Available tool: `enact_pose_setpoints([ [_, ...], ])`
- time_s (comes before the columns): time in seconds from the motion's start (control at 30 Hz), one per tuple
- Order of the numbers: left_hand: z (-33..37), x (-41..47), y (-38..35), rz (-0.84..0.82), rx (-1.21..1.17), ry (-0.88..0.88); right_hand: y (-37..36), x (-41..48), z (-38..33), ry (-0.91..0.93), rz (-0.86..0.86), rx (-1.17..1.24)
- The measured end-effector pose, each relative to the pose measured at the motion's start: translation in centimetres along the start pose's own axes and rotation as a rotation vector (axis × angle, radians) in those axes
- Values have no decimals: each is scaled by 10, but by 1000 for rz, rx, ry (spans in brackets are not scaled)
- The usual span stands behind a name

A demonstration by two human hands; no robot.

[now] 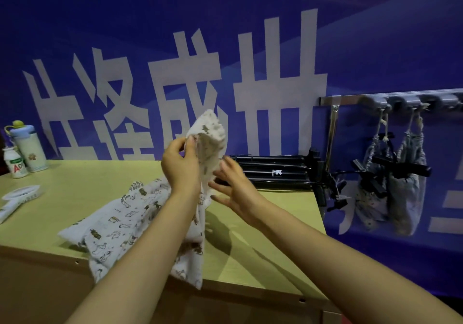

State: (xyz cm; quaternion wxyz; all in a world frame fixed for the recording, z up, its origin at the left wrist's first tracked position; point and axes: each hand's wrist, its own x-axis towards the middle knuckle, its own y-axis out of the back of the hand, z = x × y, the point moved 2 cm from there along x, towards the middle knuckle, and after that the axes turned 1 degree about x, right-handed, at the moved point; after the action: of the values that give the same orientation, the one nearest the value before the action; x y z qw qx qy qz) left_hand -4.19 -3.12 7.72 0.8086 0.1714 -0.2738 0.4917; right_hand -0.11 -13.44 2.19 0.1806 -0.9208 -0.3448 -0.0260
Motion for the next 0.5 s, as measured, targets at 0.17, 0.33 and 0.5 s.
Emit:
enact_pose_setpoints([
  [0.17,34,-11,0,-53,-46,-49,16,-4,-47,123,74,204],
  [0.33,73,-25,4,-162,-144,-92,16,-21,-77,105,127,171],
  [0.5,112,-46,14,-335,-431,91,12,-54,-103,183,48,139],
])
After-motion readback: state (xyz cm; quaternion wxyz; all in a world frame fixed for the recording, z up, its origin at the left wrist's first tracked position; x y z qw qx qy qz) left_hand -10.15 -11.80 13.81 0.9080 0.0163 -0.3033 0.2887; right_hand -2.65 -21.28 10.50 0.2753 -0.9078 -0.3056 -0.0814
